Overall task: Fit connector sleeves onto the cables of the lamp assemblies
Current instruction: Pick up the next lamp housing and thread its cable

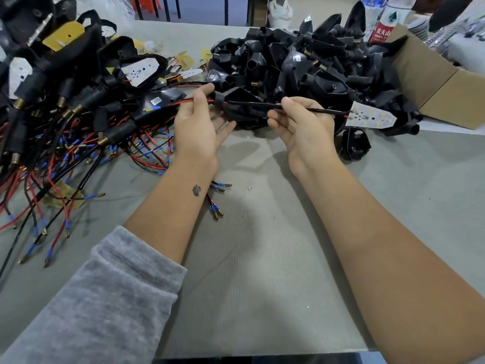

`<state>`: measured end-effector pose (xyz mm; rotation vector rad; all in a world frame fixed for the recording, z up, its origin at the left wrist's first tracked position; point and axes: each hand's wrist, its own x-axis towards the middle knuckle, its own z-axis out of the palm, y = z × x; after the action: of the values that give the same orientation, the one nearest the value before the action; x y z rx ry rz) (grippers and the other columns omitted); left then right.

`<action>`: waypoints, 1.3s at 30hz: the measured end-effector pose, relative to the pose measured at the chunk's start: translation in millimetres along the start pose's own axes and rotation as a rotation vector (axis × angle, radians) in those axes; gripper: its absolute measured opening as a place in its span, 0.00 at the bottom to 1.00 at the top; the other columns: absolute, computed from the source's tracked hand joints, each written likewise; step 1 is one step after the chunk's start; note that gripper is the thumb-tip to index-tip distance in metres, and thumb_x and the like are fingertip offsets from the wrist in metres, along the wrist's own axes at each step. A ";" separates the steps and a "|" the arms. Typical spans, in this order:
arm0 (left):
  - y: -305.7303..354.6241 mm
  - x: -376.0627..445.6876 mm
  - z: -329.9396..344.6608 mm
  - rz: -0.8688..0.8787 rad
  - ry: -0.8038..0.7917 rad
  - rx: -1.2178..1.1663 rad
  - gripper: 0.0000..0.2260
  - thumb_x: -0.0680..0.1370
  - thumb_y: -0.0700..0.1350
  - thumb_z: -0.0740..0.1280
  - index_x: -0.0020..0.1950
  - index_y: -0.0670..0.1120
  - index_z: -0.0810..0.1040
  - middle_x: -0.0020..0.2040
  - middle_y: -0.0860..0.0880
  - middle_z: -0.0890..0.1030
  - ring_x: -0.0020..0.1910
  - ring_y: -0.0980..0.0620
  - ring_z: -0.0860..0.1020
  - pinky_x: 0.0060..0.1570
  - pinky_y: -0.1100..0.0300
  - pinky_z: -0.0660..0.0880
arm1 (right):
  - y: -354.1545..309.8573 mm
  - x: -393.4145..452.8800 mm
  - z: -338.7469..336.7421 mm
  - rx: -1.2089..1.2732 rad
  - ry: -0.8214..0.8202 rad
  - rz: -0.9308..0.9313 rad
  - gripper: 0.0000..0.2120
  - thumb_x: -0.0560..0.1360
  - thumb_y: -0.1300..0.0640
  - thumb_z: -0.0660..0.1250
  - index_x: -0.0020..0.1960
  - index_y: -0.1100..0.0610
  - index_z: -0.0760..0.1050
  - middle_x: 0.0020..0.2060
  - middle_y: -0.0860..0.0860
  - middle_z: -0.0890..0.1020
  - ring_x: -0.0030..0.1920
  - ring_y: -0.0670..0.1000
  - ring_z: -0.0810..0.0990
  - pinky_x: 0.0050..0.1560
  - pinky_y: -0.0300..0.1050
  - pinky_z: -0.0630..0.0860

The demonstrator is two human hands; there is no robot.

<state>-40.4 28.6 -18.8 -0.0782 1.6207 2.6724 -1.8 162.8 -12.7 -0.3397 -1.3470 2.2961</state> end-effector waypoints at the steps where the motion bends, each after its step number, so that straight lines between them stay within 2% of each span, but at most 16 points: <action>1: 0.5 0.4 -0.1 -0.011 -0.006 0.006 0.13 0.85 0.50 0.53 0.54 0.52 0.77 0.53 0.45 0.84 0.50 0.50 0.84 0.49 0.56 0.81 | -0.3 0.6 -0.3 0.010 0.009 0.002 0.05 0.77 0.68 0.66 0.44 0.62 0.74 0.35 0.57 0.80 0.37 0.53 0.82 0.42 0.43 0.82; 5: 1.3 0.6 1.2 -0.067 -0.083 0.053 0.10 0.84 0.48 0.58 0.55 0.50 0.79 0.53 0.45 0.83 0.49 0.49 0.84 0.45 0.58 0.81 | 0.5 -0.5 -0.1 -0.045 -0.029 -0.020 0.04 0.77 0.68 0.67 0.44 0.63 0.75 0.34 0.56 0.81 0.36 0.52 0.82 0.42 0.43 0.82; 10: -1.1 -3.0 4.9 -0.064 -0.179 0.057 0.08 0.83 0.44 0.60 0.54 0.49 0.79 0.50 0.46 0.83 0.47 0.48 0.85 0.46 0.56 0.81 | 1.5 -5.3 3.0 -0.182 -0.110 -0.062 0.04 0.76 0.66 0.69 0.42 0.62 0.76 0.33 0.57 0.81 0.32 0.51 0.80 0.37 0.42 0.79; 14: 0.4 -0.8 3.1 0.006 -0.109 -0.013 0.09 0.84 0.44 0.57 0.51 0.47 0.76 0.45 0.48 0.84 0.48 0.47 0.85 0.47 0.53 0.82 | 1.9 -4.6 3.4 -0.180 -0.147 -0.016 0.04 0.75 0.67 0.70 0.47 0.62 0.76 0.34 0.55 0.80 0.32 0.50 0.78 0.36 0.42 0.77; 17: 1.9 1.6 2.2 0.032 -0.032 -0.054 0.08 0.85 0.44 0.56 0.51 0.45 0.74 0.49 0.44 0.82 0.49 0.45 0.84 0.46 0.53 0.82 | 3.6 -3.3 3.7 -0.156 -0.198 0.067 0.10 0.74 0.69 0.70 0.53 0.61 0.73 0.37 0.54 0.79 0.33 0.49 0.78 0.37 0.41 0.77; 20: 3.3 1.9 1.8 0.064 0.013 -0.073 0.09 0.85 0.45 0.56 0.52 0.44 0.73 0.53 0.43 0.82 0.49 0.44 0.84 0.45 0.54 0.82 | 4.6 -2.7 2.2 -0.341 -0.267 0.037 0.08 0.73 0.67 0.71 0.48 0.58 0.76 0.35 0.51 0.80 0.34 0.48 0.78 0.38 0.40 0.76; 23: 4.3 0.8 1.2 0.075 0.042 -0.116 0.08 0.85 0.45 0.56 0.53 0.43 0.72 0.54 0.42 0.81 0.48 0.44 0.84 0.43 0.56 0.81 | 6.5 -4.0 2.7 -0.575 -0.286 -0.027 0.08 0.72 0.66 0.73 0.44 0.58 0.75 0.30 0.49 0.77 0.30 0.46 0.75 0.32 0.36 0.72; 26: 5.5 2.5 -0.4 0.075 0.102 -0.147 0.08 0.85 0.45 0.56 0.52 0.43 0.72 0.52 0.43 0.81 0.45 0.46 0.84 0.42 0.57 0.81 | 8.3 -3.0 2.5 -0.642 -0.273 -0.062 0.10 0.71 0.67 0.73 0.43 0.57 0.74 0.30 0.50 0.75 0.29 0.45 0.74 0.32 0.35 0.71; 29: 6.6 4.6 -2.1 0.094 0.163 -0.180 0.09 0.85 0.45 0.56 0.49 0.44 0.73 0.49 0.45 0.81 0.43 0.48 0.84 0.42 0.57 0.81 | 7.4 -1.8 1.3 -0.610 -0.221 -0.045 0.14 0.71 0.67 0.73 0.54 0.59 0.72 0.34 0.52 0.77 0.33 0.46 0.76 0.35 0.37 0.72; 31: 6.6 5.7 -3.5 0.104 0.190 -0.182 0.09 0.85 0.45 0.55 0.49 0.45 0.72 0.47 0.47 0.81 0.43 0.48 0.84 0.42 0.57 0.81 | 6.0 -1.0 0.5 -0.491 -0.178 -0.010 0.22 0.72 0.67 0.72 0.61 0.58 0.67 0.37 0.52 0.79 0.36 0.48 0.78 0.36 0.38 0.73; 33: 6.1 6.4 -3.7 0.103 0.196 -0.165 0.09 0.85 0.45 0.55 0.48 0.45 0.71 0.46 0.48 0.81 0.44 0.47 0.84 0.42 0.57 0.81 | 3.7 0.3 0.3 -0.339 -0.126 0.028 0.23 0.73 0.65 0.72 0.63 0.58 0.66 0.40 0.51 0.79 0.37 0.49 0.78 0.37 0.40 0.74; 36: 5.7 6.4 -2.0 0.106 0.181 -0.140 0.09 0.85 0.44 0.54 0.47 0.45 0.70 0.44 0.48 0.80 0.42 0.48 0.83 0.41 0.57 0.81 | -1.4 2.6 -0.3 -0.173 -0.015 0.054 0.11 0.77 0.57 0.68 0.57 0.57 0.71 0.40 0.52 0.78 0.33 0.49 0.77 0.33 0.41 0.73; 38: 5.2 6.4 -1.1 0.109 0.169 -0.101 0.09 0.85 0.44 0.54 0.47 0.46 0.70 0.45 0.48 0.80 0.42 0.48 0.84 0.41 0.57 0.81 | -3.4 4.5 -2.3 -0.103 0.046 0.029 0.02 0.80 0.57 0.63 0.51 0.56 0.72 0.36 0.52 0.77 0.29 0.48 0.75 0.31 0.40 0.70; 39: 4.9 6.6 -1.2 0.103 0.162 -0.085 0.09 0.85 0.44 0.54 0.47 0.46 0.71 0.46 0.47 0.80 0.43 0.48 0.84 0.40 0.57 0.81 | -3.7 4.5 -3.7 -0.108 0.068 0.006 0.03 0.81 0.58 0.61 0.49 0.56 0.73 0.35 0.52 0.77 0.29 0.48 0.74 0.32 0.40 0.70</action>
<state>-47.1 25.2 -15.3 -0.2238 1.5934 2.8822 -3.2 169.4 -11.3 -0.4535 -1.4409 2.2007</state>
